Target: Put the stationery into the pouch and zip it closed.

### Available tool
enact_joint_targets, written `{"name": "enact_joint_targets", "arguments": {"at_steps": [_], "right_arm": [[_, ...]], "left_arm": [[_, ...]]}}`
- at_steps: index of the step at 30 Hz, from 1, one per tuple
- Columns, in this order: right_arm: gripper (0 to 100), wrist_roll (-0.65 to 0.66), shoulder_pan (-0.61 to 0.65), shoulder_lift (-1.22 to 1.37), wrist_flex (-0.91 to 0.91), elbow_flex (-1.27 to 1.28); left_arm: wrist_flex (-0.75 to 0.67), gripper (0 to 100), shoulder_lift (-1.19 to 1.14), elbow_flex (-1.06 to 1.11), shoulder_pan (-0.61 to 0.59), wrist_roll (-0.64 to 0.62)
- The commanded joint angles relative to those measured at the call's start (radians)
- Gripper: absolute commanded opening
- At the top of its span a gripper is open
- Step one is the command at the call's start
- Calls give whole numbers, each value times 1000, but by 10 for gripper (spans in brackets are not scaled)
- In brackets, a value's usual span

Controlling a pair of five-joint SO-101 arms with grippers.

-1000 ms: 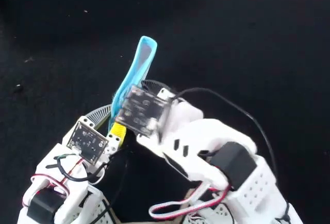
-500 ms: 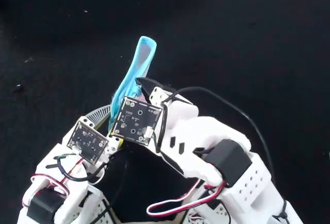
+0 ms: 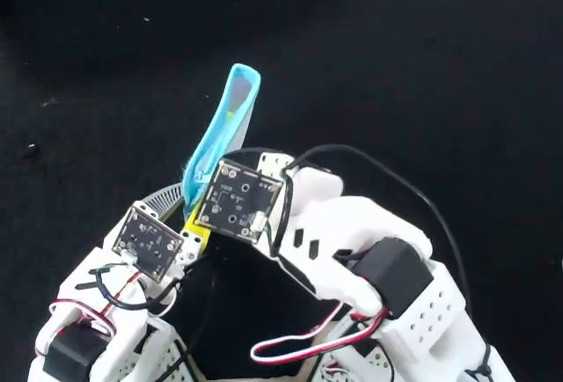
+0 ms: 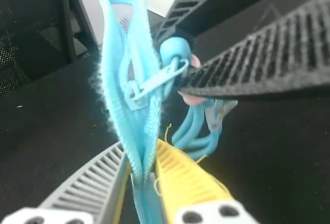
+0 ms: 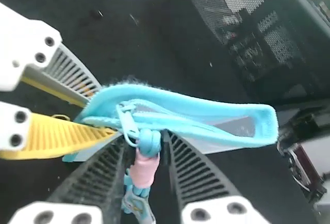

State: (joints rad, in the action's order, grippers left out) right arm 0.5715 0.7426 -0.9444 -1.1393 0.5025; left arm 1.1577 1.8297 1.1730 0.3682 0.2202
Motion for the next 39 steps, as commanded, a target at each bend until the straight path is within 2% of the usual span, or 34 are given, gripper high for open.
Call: {"name": "enact_joint_targets", "arguments": {"at_steps": [1, 11, 21, 33, 39], "right_arm": [[11, 2, -106, -5, 25, -70], [11, -132, -147, -5, 78, -85], [11, -229, -290, 2, 201, -81], [11, -230, -423, 168, 356, -87], [11, -230, -450, 197, 381, -87]], "left_arm": [[23, 30, -5, 7, -7, 12], [23, 30, -5, 10, -7, 12], [25, 30, -5, 12, -7, 12], [25, 30, -5, 13, -7, 12], [25, 30, -5, 13, -7, 12]]}}
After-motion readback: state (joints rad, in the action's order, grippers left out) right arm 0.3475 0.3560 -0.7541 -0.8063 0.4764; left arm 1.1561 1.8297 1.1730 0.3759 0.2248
